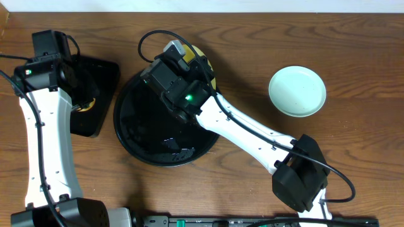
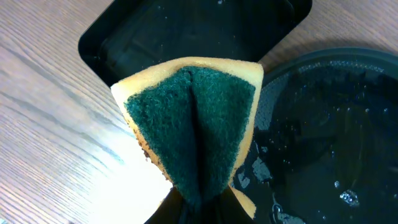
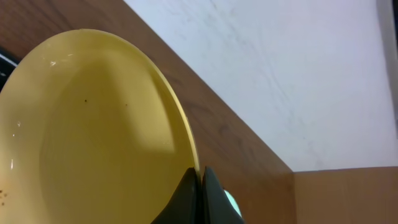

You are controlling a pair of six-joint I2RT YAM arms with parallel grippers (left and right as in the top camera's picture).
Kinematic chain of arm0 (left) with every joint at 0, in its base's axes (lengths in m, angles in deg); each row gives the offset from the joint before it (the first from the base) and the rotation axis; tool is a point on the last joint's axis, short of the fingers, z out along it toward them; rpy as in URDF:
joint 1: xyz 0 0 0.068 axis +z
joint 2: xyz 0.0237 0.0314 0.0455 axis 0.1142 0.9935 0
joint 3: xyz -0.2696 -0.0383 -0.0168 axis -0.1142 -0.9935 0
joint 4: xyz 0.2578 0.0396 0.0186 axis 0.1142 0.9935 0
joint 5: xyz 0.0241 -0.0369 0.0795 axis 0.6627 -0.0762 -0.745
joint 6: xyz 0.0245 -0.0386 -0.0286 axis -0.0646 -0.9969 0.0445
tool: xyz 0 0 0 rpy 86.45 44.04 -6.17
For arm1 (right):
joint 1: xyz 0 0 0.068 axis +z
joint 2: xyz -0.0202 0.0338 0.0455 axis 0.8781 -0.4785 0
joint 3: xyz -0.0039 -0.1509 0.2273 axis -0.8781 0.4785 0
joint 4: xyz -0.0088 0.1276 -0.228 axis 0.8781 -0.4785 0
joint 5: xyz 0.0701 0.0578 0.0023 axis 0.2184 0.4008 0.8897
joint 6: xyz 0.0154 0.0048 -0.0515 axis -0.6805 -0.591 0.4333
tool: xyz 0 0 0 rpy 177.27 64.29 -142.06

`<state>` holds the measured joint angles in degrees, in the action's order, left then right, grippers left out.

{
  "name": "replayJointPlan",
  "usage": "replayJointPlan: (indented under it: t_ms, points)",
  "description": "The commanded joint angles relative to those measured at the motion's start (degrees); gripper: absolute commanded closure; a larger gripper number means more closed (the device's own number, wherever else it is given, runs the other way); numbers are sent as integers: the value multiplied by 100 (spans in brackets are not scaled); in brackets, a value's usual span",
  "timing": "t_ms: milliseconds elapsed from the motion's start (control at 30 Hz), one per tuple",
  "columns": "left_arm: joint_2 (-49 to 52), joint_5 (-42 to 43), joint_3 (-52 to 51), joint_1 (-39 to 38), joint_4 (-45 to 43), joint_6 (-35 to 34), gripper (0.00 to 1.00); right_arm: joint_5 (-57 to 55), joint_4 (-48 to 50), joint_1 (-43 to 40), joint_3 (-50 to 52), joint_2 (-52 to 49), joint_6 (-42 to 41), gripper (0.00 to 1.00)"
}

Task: Clean dirty plates on tray and stack at the side
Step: 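Lift the yellow plate off the black tray with the right gripper, then carry the yellow plate right and lower it onto the light-blue plate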

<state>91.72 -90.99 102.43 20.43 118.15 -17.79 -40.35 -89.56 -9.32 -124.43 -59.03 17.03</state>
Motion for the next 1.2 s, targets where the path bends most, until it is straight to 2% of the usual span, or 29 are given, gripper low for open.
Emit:
replayJointPlan:
  t_ms: [0, 267, 600, 1167]
  points:
    - [-61, -9, -2, 20, -4, -31, 90, -280, 33, 39, -146, 125, 83, 99]
    - [-42, -9, -4, 20, -22, -31, 90, -262, -492, -214, -146, 125, -533, 99]
    - [-20, -9, -4, 20, -24, -33, 90, 553, -2129, -1537, -146, 125, -2142, 99]
    - [249, -7, -20, 20, -26, -33, 90, 1467, -3034, -3303, -146, 125, -2881, 99]
